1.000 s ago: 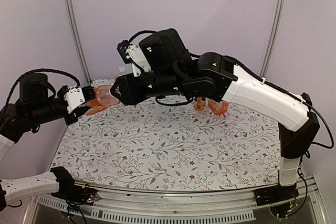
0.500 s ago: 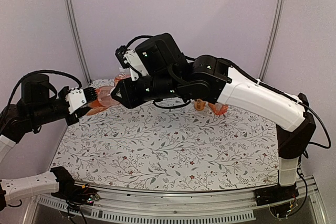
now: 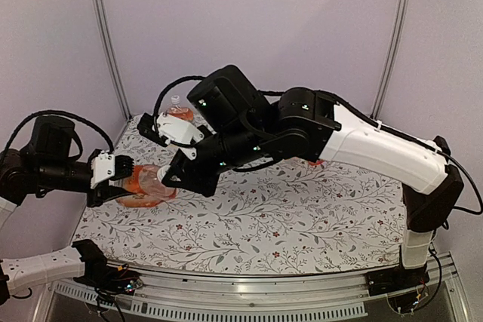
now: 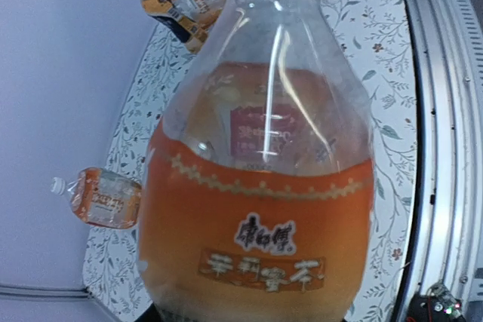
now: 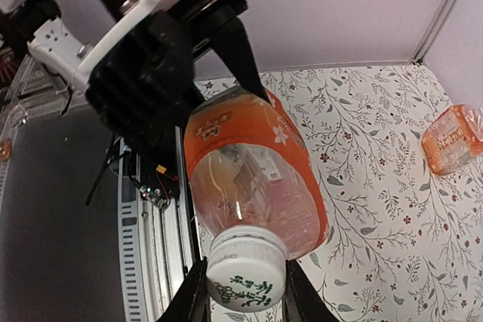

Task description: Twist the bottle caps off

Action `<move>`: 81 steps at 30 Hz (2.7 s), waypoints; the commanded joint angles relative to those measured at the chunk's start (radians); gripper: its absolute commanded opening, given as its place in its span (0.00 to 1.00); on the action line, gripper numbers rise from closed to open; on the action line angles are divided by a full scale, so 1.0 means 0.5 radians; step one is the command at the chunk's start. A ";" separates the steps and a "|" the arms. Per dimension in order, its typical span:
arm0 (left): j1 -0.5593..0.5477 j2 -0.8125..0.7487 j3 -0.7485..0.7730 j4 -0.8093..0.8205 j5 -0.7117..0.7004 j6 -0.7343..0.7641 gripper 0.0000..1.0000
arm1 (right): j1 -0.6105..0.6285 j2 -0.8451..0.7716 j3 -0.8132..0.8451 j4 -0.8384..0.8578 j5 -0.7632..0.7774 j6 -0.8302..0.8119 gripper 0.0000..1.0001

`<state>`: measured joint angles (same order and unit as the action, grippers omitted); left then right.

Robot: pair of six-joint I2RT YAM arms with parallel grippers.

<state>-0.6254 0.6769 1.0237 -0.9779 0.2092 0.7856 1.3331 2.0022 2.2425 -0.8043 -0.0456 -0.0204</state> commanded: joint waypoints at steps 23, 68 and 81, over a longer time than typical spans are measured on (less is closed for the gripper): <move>-0.008 -0.019 -0.054 -0.058 0.757 -0.291 0.18 | 0.303 -0.151 -0.133 -0.054 0.415 -1.330 0.89; -0.032 -0.041 -0.262 0.576 -0.252 -0.230 0.18 | -0.109 0.065 0.076 0.091 0.434 0.969 0.00; -0.022 -0.105 -0.231 0.204 0.308 -0.190 0.17 | 0.027 -0.099 -0.128 -0.055 -0.307 -0.366 0.00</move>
<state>-0.6319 0.6472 0.9001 -0.8124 0.1860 0.6598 1.3006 1.9953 2.2082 -0.7738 -0.0162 0.1028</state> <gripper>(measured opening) 0.326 0.248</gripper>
